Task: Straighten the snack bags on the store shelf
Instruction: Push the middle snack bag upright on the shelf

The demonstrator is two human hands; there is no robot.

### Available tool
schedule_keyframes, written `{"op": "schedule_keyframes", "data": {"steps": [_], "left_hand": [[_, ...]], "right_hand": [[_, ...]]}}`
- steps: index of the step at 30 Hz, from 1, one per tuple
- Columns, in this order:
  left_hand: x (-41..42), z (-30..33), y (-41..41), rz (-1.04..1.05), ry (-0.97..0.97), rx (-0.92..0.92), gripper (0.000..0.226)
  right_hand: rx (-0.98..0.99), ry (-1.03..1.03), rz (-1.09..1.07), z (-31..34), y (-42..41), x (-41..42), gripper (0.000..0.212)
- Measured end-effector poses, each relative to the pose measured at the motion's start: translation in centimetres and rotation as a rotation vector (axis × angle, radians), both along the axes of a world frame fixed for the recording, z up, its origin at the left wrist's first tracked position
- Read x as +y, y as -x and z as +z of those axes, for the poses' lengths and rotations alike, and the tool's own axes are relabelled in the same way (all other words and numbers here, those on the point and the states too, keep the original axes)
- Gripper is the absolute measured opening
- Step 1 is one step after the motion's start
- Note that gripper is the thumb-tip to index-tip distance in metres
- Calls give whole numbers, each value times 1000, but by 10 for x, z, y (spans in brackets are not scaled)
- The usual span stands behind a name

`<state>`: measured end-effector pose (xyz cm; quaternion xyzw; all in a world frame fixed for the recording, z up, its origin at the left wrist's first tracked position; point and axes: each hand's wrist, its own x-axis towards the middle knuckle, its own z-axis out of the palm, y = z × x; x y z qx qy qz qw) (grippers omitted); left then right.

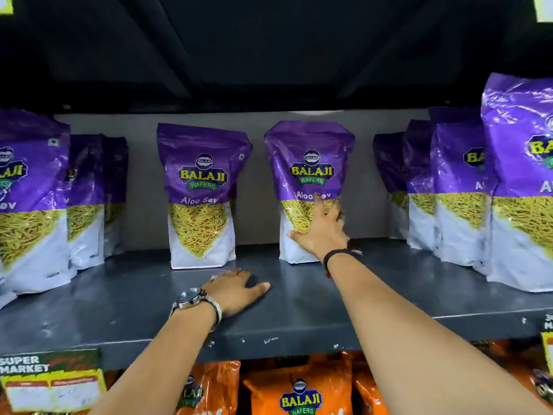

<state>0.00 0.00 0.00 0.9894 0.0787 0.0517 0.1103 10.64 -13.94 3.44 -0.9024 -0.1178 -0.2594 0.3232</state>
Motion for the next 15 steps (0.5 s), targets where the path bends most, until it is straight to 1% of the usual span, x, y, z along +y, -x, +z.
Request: {"op": "schedule_keyframes", "data": {"steps": [5, 15], "left_hand": [[6, -2, -6, -8, -25, 14, 69], [5, -2, -5, -22, -17, -2, 64]], "right_hand": [[41, -51, -4, -6, -11, 6, 95], [-1, -61, -8, -8, -13, 5, 90]]}}
